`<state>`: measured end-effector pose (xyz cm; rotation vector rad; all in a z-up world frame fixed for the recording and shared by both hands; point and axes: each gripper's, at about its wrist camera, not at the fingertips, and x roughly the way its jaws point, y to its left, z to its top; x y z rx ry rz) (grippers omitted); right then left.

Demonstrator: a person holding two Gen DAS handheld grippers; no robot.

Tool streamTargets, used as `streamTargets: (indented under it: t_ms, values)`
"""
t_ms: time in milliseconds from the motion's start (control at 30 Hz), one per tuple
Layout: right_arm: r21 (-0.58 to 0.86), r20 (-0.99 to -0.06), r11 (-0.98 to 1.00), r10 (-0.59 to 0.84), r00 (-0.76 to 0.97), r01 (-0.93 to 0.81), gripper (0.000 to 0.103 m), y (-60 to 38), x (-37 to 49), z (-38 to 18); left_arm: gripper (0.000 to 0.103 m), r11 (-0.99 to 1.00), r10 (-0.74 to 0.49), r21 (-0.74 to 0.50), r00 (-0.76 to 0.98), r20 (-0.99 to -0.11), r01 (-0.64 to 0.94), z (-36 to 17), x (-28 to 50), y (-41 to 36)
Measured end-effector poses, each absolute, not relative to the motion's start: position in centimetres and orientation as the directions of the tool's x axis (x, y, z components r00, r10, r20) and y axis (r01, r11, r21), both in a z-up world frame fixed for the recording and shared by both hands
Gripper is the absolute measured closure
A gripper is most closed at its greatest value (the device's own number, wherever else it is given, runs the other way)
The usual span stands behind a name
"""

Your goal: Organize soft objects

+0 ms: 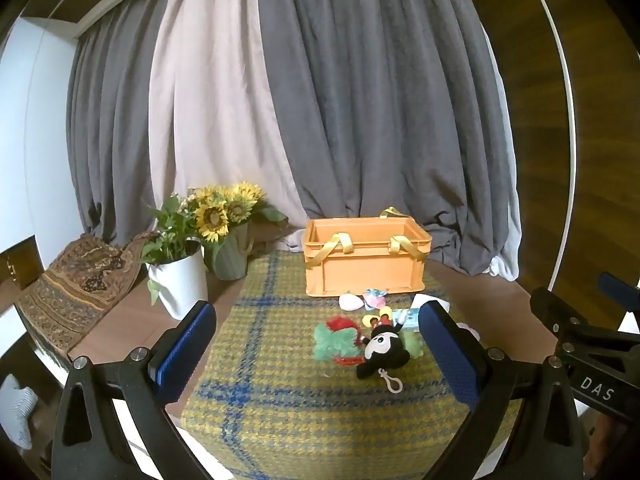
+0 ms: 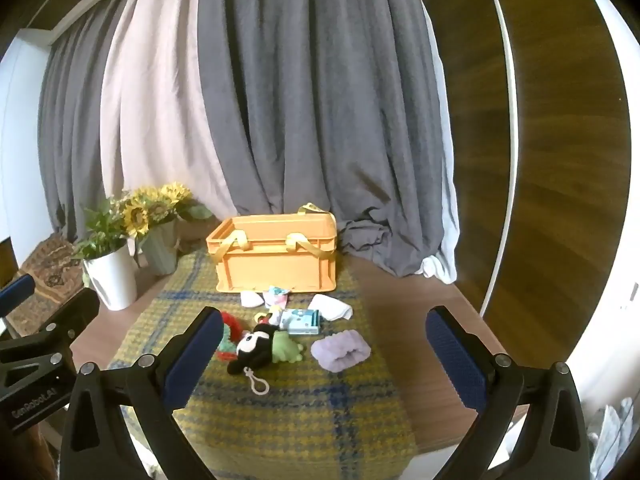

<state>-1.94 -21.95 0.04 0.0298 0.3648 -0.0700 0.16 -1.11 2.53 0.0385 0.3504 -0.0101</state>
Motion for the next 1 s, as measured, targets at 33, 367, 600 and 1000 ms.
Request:
streamTargets:
  t_ms: [33,367,600,1000]
  values:
    - [0.018,-0.359,0.997,-0.062,0.931,0.073,0.000,-22.0,-1.9,0.0,0.000,0.999,-0.003,0.036,0.940,-0.341,0.016,2.3,0.0,-1.2]
    - [0.017,-0.355,0.997,-0.066,0.933,0.077,0.000,-22.1,-1.7,-0.1,0.000,0.999,-0.009,0.035,0.942,-0.336,0.022,1.9,0.0,-1.3]
    - [0.020,-0.354,0.997,-0.065,0.933,0.077,0.000,-22.1,-1.6,-0.1,0.000,0.999,-0.008,0.034,0.943,-0.332,0.020,1.4,-0.2,-1.3]
    - [0.020,-0.356,0.997,-0.065,0.932,0.077,0.000,-22.1,-1.6,-0.2,0.000,0.999,-0.011,0.033,0.943,-0.332,0.024,1.2,-0.2,-1.5]
